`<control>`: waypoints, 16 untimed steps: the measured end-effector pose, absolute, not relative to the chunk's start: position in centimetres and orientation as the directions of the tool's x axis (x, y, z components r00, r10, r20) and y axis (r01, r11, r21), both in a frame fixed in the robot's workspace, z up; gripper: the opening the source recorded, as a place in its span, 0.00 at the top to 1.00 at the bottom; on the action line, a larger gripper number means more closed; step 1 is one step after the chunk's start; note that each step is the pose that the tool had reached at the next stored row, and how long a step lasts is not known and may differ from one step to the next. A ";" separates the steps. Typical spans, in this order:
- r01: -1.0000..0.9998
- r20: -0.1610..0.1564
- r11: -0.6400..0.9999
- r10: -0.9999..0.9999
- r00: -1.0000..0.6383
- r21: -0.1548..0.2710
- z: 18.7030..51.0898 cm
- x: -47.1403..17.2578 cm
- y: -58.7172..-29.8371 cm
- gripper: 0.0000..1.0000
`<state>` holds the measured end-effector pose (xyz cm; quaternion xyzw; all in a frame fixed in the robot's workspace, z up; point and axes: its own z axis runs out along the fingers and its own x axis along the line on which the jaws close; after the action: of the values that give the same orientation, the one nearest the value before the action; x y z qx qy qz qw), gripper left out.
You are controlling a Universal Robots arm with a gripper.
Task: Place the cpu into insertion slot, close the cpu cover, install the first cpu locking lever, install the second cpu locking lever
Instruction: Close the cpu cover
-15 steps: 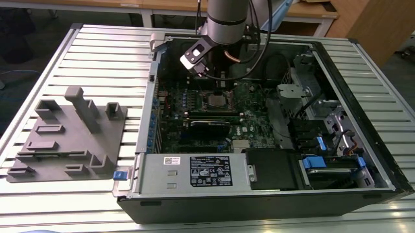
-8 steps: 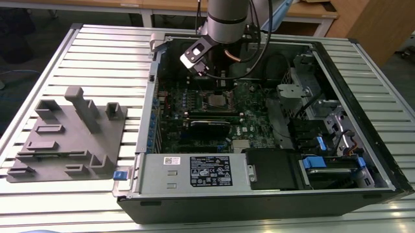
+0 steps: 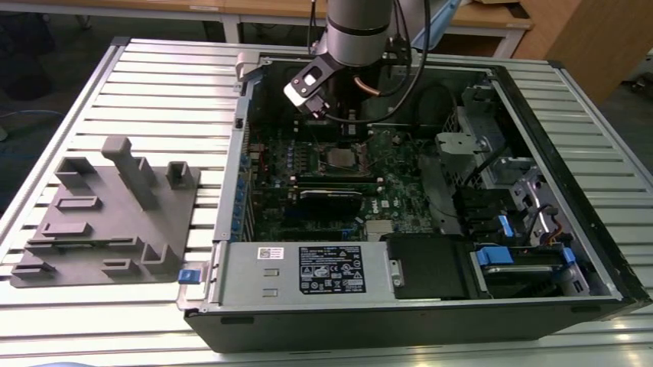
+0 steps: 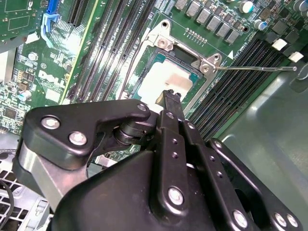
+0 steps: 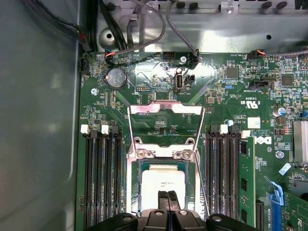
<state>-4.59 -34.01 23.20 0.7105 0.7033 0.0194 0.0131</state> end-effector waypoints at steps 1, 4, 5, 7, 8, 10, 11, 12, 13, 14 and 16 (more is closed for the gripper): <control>0.999 0.009 -0.010 1.000 0.010 0.046 23.2 -4.6 -34.0 0.89; 0.999 0.009 -0.010 1.000 0.010 0.046 23.2 -4.6 -34.0 0.89; 0.999 0.009 -0.010 1.000 0.010 0.046 23.2 -4.6 -34.0 0.89; 0.999 0.009 -0.010 1.000 0.010 0.046 23.3 -4.6 -34.0 0.89; 0.999 0.009 -0.010 1.000 0.010 0.046 23.3 -4.6 -34.0 0.89; 0.999 0.009 -0.010 1.000 0.010 0.046 23.3 -4.6 -34.0 0.89; 0.999 0.009 -0.010 1.000 0.010 0.046 23.3 -4.6 -34.0 0.89; 0.999 0.009 -0.010 1.000 0.010 0.046 23.4 -4.6 -34.0 0.89; 0.999 0.009 -0.010 1.000 0.010 0.046 23.4 -4.6 -34.0 0.89; 0.999 0.009 -0.010 1.000 0.010 0.046 23.5 -4.6 -34.0 0.89; 0.999 0.009 -0.010 1.000 0.010 0.046 23.7 -4.6 -34.0 0.89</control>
<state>-4.59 -34.01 23.70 0.7105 0.7033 0.0194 0.0131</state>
